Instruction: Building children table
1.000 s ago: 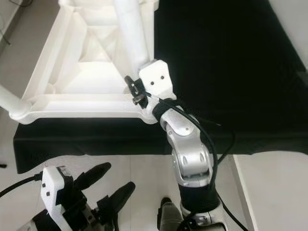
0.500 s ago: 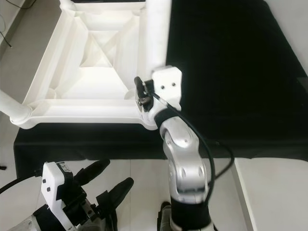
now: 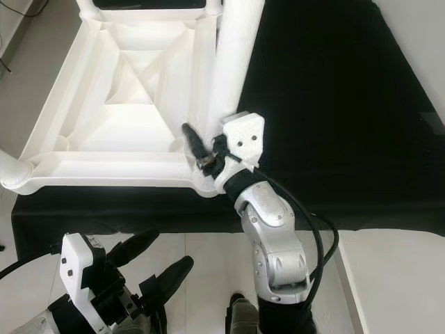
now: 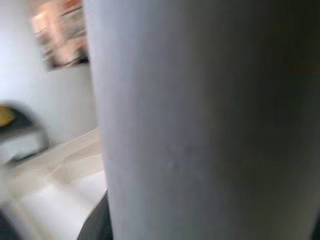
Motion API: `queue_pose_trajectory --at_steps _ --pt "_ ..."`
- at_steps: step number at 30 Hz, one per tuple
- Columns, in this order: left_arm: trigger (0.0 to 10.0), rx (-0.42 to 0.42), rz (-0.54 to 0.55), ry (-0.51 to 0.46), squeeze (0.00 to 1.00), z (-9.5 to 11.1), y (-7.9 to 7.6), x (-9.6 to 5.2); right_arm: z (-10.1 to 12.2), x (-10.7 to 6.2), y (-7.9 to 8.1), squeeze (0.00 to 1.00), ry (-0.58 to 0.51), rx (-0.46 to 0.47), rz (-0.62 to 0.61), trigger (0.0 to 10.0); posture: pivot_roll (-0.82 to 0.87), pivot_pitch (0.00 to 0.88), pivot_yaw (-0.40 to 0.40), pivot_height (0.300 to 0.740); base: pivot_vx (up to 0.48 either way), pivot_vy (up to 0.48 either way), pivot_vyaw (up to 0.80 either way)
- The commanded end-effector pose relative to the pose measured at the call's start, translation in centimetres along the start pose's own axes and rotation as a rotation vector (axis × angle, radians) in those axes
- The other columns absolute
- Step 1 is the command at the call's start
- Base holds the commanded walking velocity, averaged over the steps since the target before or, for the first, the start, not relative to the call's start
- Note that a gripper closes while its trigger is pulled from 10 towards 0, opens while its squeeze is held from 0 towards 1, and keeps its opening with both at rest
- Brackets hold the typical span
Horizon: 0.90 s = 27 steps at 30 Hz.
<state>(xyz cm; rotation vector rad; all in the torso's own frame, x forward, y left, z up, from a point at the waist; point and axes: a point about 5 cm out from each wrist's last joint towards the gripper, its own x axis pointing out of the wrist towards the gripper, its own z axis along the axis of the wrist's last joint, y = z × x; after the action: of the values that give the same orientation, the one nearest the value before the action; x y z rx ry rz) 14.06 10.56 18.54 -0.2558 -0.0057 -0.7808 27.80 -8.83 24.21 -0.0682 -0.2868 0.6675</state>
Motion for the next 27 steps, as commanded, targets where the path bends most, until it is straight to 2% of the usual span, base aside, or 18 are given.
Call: queue_pose_trajectory --at_steps 1,2,4,5,11,16,19,21,23,24,25,27 --pt "10.0 -0.008 0.014 0.014 0.00 -0.4 0.2 -0.2 -1.4 0.4 0.9 0.00 0.061 -0.009 0.165 10.0 0.04 0.320 0.037 0.740 0.000 0.000 0.00" --pt "10.0 -0.008 0.014 0.014 0.00 -0.4 0.2 -0.2 -1.4 0.4 0.9 0.00 0.061 -0.009 0.165 10.0 0.04 0.320 0.037 0.740 0.000 0.000 0.00" --pt "10.0 -0.006 0.017 0.012 0.00 -0.4 0.2 -0.1 -1.2 0.6 0.1 0.00 0.063 -0.096 0.292 10.0 0.04 0.321 0.035 0.740 0.000 0.000 0.00" --pt "10.0 -0.006 0.018 0.010 0.00 -0.3 0.2 -0.1 -1.1 0.6 -0.3 0.00 0.061 -0.109 0.349 10.0 0.04 0.326 0.034 0.740 0.000 0.000 0.00" --pt "10.0 -0.006 0.018 0.009 0.00 -0.3 0.1 -0.2 -1.1 0.9 -0.8 0.00 0.061 -0.107 0.450 10.0 0.05 0.329 0.036 0.740 0.000 0.000 0.00" --pt "10.0 -0.007 0.017 0.011 0.00 -0.2 -0.1 -0.3 -2.4 1.7 -1.9 0.00 0.145 -0.096 0.506 10.0 0.06 0.336 0.035 0.740 0.000 0.000 0.00" --pt "10.0 -0.007 0.017 0.012 0.00 -0.2 -0.1 -0.3 -2.7 2.0 -2.2 0.00 0.166 -0.099 0.506 10.0 0.06 0.339 0.035 0.740 0.000 0.000 0.00" --pt "10.0 -0.009 0.018 0.013 0.00 -0.2 -0.2 -0.5 -3.1 2.9 -3.1 0.00 0.199 -0.061 0.428 10.0 0.06 0.344 0.030 0.740 0.000 0.000 0.00" --pt "10.0 -0.009 0.018 0.013 0.00 -0.2 -0.2 -0.5 -3.1 2.9 -3.1 0.00 0.199 -0.061 0.428 10.0 0.06 0.344 0.030 0.740 0.000 0.000 0.00" --pt "10.0 -0.010 0.019 0.014 0.00 -0.1 -0.3 -0.5 -3.4 3.2 -3.5 0.00 0.222 -0.045 0.364 10.0 0.07 0.345 0.026 0.740 0.000 0.000 0.00" --pt "10.0 -0.010 0.019 0.014 0.00 -0.1 -0.3 -0.5 -3.4 3.2 -3.5 0.00 0.222 -0.045 0.364 10.0 0.07 0.345 0.026 0.740 0.000 0.000 0.00" --pt "10.0 -0.008 0.043 0.011 0.00 0.1 -0.2 -0.6 -4.4 2.9 -4.0 0.00 0.277 -0.065 0.217 10.0 0.07 0.343 0.026 0.740 0.000 0.000 0.00"
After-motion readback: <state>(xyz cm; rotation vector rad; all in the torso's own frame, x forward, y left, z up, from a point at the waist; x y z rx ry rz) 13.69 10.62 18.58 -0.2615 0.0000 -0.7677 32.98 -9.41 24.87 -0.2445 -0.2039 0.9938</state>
